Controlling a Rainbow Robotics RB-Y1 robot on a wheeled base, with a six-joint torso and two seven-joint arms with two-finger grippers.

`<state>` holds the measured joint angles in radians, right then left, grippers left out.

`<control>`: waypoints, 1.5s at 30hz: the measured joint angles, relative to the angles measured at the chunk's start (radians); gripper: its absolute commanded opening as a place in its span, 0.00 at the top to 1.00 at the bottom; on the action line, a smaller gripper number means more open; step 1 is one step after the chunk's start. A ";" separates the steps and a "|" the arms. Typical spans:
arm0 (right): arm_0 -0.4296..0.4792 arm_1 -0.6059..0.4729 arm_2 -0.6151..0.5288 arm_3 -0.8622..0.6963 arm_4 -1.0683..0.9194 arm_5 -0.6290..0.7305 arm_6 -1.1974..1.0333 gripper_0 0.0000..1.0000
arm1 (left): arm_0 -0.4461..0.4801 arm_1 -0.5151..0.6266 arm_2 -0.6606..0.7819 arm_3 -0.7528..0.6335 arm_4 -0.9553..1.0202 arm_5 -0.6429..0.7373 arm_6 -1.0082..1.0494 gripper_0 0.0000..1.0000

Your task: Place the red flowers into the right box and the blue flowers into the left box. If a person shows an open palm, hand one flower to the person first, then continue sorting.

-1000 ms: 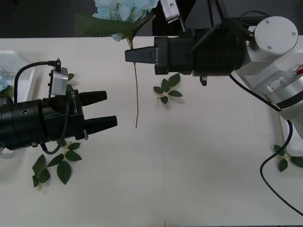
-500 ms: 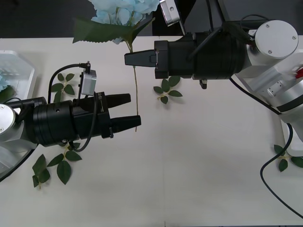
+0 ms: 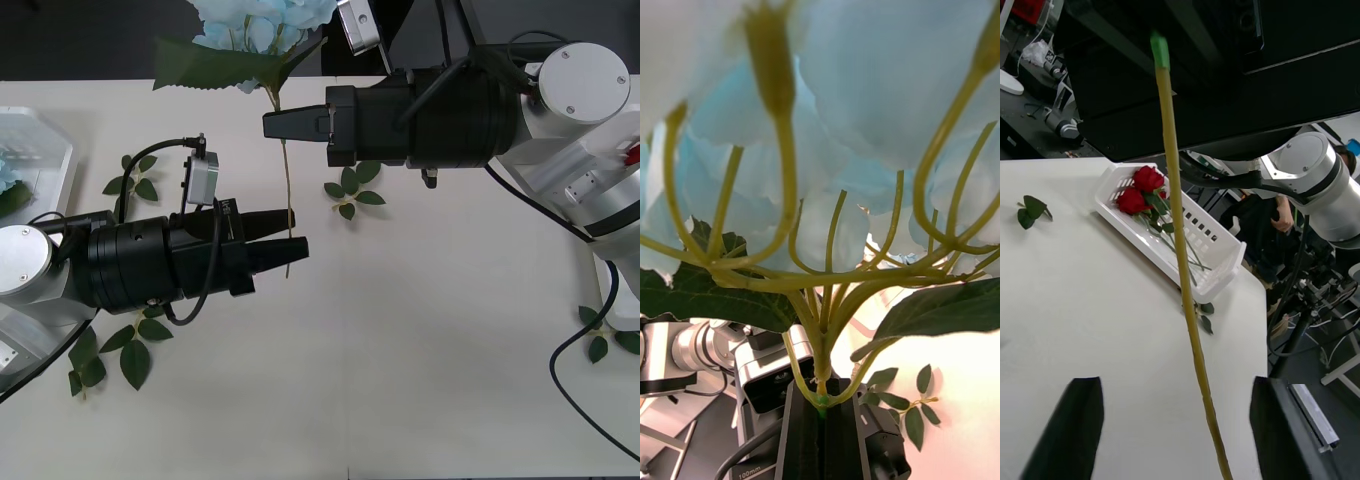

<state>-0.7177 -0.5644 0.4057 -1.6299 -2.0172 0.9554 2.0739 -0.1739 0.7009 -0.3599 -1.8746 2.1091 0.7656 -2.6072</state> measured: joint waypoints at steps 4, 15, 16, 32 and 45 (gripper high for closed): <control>0.000 0.000 0.000 0.000 0.000 0.000 0.000 1.00 | 0.000 0.000 0.000 0.000 0.000 0.000 0.014 1.00; 0.000 0.000 0.000 0.000 -0.003 -0.002 0.000 1.00 | 0.000 0.000 0.000 0.000 0.000 0.000 0.033 1.00; 0.000 0.000 0.000 0.000 -0.003 -0.002 0.000 0.93 | 0.000 0.000 0.000 0.000 0.000 0.000 0.033 1.00; 0.000 0.000 0.000 -0.001 -0.014 -0.033 0.004 0.00 | -0.007 0.000 0.000 0.003 0.000 -0.002 0.033 1.00; 0.000 0.000 0.000 -0.003 -0.016 -0.034 0.008 0.00 | -0.009 0.000 0.004 0.015 0.000 -0.006 0.034 1.00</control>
<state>-0.7177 -0.5645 0.4057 -1.6332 -2.0330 0.9218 2.0815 -0.1830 0.7009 -0.3562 -1.8595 2.1091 0.7598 -2.5734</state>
